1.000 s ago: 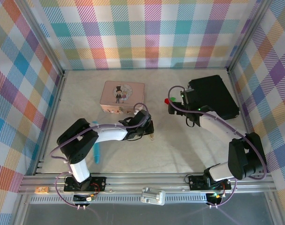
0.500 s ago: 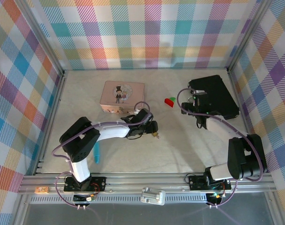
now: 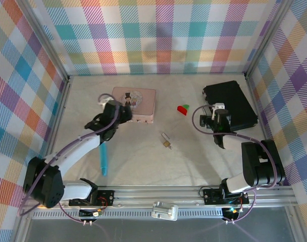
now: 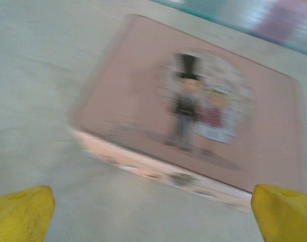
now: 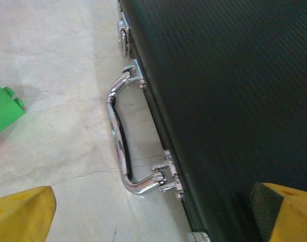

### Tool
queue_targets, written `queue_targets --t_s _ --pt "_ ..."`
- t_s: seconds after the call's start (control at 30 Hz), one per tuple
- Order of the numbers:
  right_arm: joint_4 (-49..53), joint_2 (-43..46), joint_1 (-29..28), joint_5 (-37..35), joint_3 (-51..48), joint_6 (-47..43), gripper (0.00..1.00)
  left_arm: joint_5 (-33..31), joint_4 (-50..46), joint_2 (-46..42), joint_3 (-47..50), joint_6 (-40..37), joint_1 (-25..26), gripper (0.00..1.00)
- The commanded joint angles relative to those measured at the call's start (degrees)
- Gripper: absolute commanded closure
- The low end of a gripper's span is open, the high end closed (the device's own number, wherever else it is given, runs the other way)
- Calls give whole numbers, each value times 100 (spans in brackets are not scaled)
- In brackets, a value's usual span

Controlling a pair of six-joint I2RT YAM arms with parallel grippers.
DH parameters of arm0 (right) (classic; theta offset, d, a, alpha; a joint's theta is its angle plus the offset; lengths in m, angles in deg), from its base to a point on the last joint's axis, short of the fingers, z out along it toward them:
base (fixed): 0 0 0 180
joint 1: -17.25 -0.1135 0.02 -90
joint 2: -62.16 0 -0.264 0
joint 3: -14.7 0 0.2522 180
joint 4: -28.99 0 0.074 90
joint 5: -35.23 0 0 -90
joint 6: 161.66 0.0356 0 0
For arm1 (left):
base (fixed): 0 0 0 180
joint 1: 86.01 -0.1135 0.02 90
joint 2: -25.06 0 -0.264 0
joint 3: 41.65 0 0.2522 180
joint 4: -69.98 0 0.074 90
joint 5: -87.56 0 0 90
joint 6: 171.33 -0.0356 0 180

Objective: Unlock the padlock with the key

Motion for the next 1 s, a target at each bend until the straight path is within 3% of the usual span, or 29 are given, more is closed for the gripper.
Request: queue_targets --t_s 0.0,0.17,0.23,0.53,0.7,0.83,0.93,0.97 --pt "-1243 -184 345 391 -273 206 0 -639 -117 -520 532 -393 -604 1" --pt "-1497 -188 419 690 -421 169 1 -1192 359 -1030 1217 -789 -1256 1" --pt "-2328 -450 453 754 -713 177 1 -1575 729 -1073 1524 -890 -1389 1" --pt "-2256 -395 476 551 -755 263 1 -2134 2937 -444 2505 -1389 -1476 2" --pt "-2241 -376 468 557 -755 258 1 -1831 4281 430 2581 -2052 -1475 2" --pt "-2237 -377 464 571 -754 253 1 -1142 5617 985 2707 -2269 -1508 2" --pt "-2228 -375 469 574 -754 254 1 -693 5961 1438 2620 -2540 -1511 2" --pt "-2231 -384 467 571 -746 253 1 -424 5656 1403 2515 -2558 -1507 2"
